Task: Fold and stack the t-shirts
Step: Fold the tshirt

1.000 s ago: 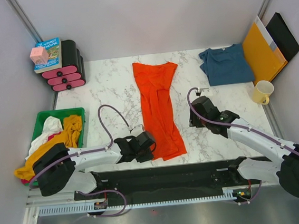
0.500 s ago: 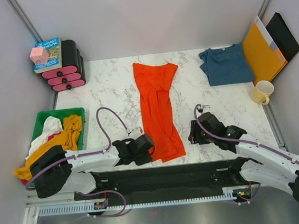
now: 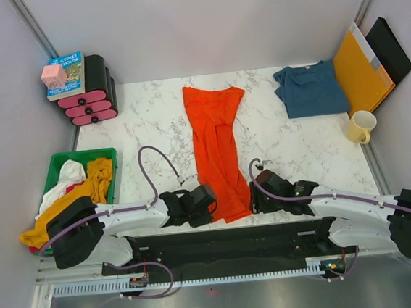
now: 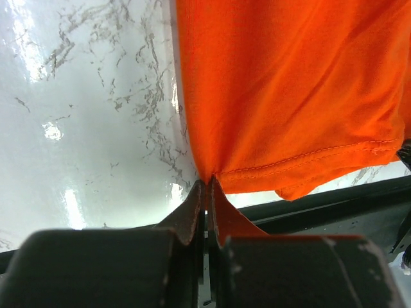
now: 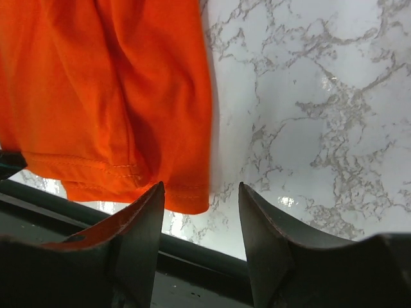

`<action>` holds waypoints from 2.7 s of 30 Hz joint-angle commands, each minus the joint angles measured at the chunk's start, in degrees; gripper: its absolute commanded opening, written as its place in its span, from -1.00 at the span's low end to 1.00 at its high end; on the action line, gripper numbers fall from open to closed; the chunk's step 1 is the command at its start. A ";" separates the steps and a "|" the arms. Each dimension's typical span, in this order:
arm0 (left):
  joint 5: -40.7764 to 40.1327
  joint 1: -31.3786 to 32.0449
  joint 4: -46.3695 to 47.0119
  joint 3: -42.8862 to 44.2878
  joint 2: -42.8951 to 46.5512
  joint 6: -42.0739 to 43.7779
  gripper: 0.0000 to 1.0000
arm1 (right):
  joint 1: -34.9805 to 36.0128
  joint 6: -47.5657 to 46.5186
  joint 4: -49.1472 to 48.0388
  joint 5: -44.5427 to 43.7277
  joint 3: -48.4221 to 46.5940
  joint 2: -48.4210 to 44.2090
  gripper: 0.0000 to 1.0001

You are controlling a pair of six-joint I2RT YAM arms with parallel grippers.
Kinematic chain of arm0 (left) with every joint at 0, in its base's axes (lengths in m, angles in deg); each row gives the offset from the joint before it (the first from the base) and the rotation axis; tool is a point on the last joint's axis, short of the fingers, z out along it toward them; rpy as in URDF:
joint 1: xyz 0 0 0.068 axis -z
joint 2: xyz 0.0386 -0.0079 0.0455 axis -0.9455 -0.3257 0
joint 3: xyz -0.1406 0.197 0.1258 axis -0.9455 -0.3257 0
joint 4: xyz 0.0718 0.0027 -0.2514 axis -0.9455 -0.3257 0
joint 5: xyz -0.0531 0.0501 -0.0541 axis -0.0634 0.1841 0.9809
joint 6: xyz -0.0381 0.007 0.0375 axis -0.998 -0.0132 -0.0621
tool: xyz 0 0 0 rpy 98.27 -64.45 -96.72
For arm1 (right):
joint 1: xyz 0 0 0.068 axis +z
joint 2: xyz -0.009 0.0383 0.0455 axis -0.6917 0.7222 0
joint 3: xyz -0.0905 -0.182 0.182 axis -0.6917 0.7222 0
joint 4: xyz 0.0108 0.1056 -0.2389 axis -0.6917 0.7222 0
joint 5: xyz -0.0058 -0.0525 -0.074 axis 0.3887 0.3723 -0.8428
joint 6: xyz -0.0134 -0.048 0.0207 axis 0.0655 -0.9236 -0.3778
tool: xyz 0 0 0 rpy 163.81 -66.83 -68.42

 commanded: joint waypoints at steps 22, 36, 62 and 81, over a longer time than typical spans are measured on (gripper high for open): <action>-4.13 0.77 -5.18 0.84 2.25 0.88 -0.96 | 4.32 6.51 -6.01 -0.16 6.88 3.88 -0.31; -5.01 0.86 -5.96 1.36 3.12 1.32 -0.96 | 9.42 11.00 -3.64 -4.19 6.80 2.30 -1.00; -19.16 5.61 -19.24 12.34 14.04 3.43 -0.96 | 17.78 5.91 11.66 -24.15 -16.93 3.95 -1.00; -16.27 -13.63 -11.42 23.59 2.53 26.71 -0.96 | -2.16 -10.26 4.28 -21.35 -33.72 20.46 -1.00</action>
